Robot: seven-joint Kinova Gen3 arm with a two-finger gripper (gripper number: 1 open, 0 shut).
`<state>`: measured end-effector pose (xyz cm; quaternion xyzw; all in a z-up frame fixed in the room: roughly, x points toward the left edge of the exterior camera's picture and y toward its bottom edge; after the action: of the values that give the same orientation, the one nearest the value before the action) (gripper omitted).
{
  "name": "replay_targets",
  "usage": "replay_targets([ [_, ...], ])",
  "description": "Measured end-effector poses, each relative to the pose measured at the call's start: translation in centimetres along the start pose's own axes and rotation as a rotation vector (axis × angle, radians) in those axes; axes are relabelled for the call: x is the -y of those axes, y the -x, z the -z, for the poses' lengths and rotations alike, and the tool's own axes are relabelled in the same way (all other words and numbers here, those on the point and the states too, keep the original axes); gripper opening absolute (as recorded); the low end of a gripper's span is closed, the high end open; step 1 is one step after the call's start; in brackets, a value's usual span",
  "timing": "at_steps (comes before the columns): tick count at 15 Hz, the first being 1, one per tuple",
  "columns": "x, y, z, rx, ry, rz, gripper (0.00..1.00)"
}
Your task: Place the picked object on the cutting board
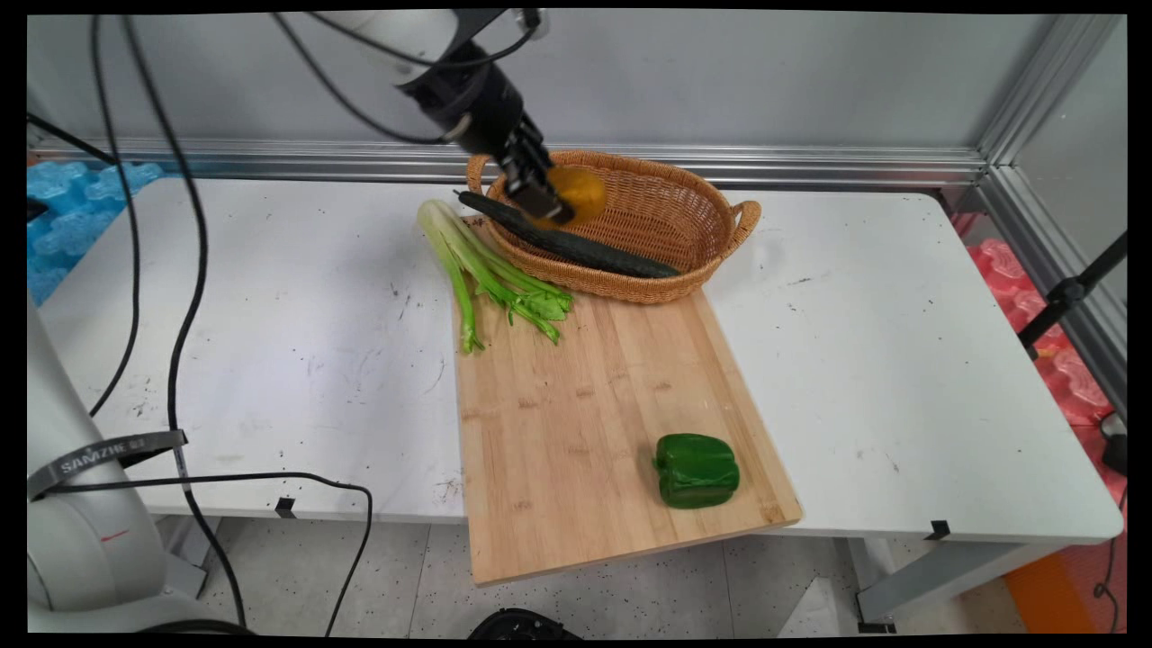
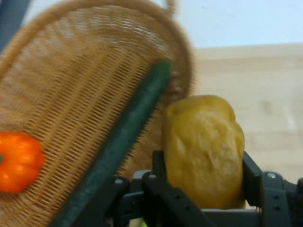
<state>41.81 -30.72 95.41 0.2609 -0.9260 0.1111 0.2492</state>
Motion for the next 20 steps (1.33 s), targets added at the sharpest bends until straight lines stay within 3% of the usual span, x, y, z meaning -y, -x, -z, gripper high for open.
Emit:
replay_targets([
  [10, -9.3, 3.8, 2.6, 0.043, 0.177, -0.189, 0.0],
  [14, -11.9, 5.3, 1.6, 0.059, 0.214, -0.246, 0.0],
  [20, -15.5, 7.0, -2.3, 0.07, 0.245, -0.307, 0.0],
])
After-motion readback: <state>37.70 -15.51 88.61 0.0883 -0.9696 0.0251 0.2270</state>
